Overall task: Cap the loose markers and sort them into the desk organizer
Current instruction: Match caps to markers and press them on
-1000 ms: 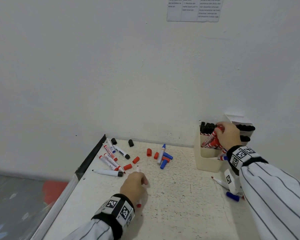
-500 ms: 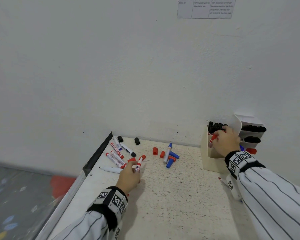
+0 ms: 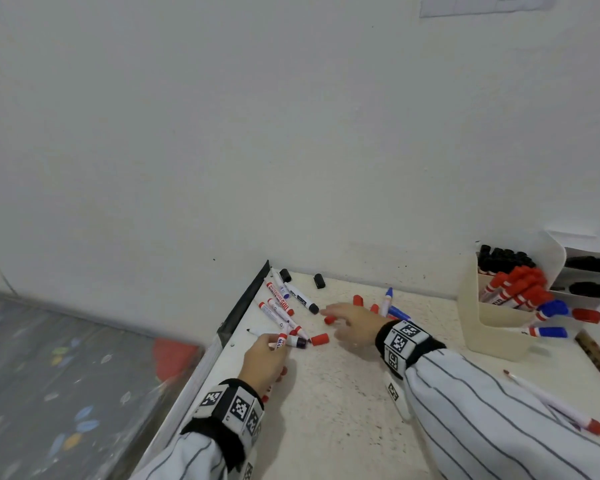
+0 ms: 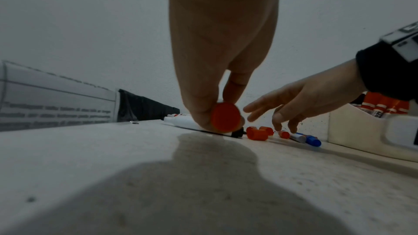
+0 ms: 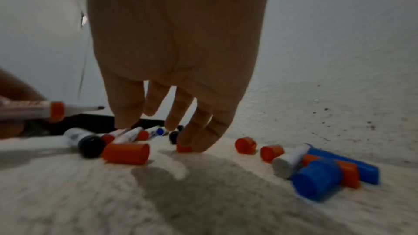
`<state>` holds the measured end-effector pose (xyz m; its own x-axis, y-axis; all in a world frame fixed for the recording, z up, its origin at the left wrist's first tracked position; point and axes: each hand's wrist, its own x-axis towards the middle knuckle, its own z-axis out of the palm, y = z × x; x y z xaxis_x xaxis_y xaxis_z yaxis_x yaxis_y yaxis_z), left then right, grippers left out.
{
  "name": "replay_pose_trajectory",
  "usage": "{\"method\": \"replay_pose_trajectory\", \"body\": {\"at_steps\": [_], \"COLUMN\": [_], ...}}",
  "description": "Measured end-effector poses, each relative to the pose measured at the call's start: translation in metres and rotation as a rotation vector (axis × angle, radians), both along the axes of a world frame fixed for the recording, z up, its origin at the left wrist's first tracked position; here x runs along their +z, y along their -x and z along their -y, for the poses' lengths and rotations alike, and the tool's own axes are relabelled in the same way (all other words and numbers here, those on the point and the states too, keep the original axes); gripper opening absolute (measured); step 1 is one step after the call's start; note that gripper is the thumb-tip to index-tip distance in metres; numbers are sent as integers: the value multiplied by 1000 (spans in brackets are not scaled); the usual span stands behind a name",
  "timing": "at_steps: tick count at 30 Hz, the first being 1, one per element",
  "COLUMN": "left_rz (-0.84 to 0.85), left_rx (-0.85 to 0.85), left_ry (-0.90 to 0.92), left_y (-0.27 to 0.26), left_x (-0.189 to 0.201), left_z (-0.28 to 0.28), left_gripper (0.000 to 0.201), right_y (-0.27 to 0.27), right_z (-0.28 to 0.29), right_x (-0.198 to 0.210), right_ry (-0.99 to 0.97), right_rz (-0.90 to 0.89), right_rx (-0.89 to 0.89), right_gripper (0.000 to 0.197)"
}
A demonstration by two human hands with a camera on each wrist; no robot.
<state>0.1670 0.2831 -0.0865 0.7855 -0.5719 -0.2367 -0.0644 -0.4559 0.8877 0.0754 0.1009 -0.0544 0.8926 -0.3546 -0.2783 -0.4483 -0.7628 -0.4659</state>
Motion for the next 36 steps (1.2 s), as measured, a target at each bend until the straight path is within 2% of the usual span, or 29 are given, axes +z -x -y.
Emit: {"method": "replay_pose_trajectory", "body": {"at_steps": [3, 8, 10, 14, 20, 24, 27, 28, 31, 34, 36], "left_rz": [-14, -30, -3, 33, 119, 153, 185, 220, 294, 381, 488], "left_rx": [-8, -21, -30, -61, -234, -285, -298, -303, -296, -272, -262], "left_ry": [11, 59, 65, 97, 9, 15, 22, 16, 45, 127, 76], "left_y": [-3, 0, 3, 14, 18, 25, 28, 29, 31, 38, 42], "left_x": [-1, -1, 0, 3, 1, 2, 3, 3, 4, 8, 12], "left_z": [-5, -6, -3, 3, 11, 15, 16, 16, 14, 16, 18], "left_gripper": [13, 15, 18, 10, 23, 25, 28, 31, 36, 24, 14], "right_y": [-7, -4, 2, 14, 25, 33, 37, 37, 37, 37, 37], "right_z": [-17, -19, -15, -10, -5, -7, -11, -13, -16, -20, -22], "right_x": [-6, -6, -7, -11, -3, -8, -9, -8, -8, -6, -2], "right_ry": [10, 88, 78, 16, -22, -123, -181, -205, -212, -231, -256], "right_rz": [-35, -82, -25, 156, 283, 327, 353, 348, 310, 338, 385], "right_rx": [33, 57, -5, -146, 6, -51, -114, -144, -239, -323, -389], "right_gripper": [51, 27, 23, 19, 25, 26, 10, 13, 41, 47, 49]}}
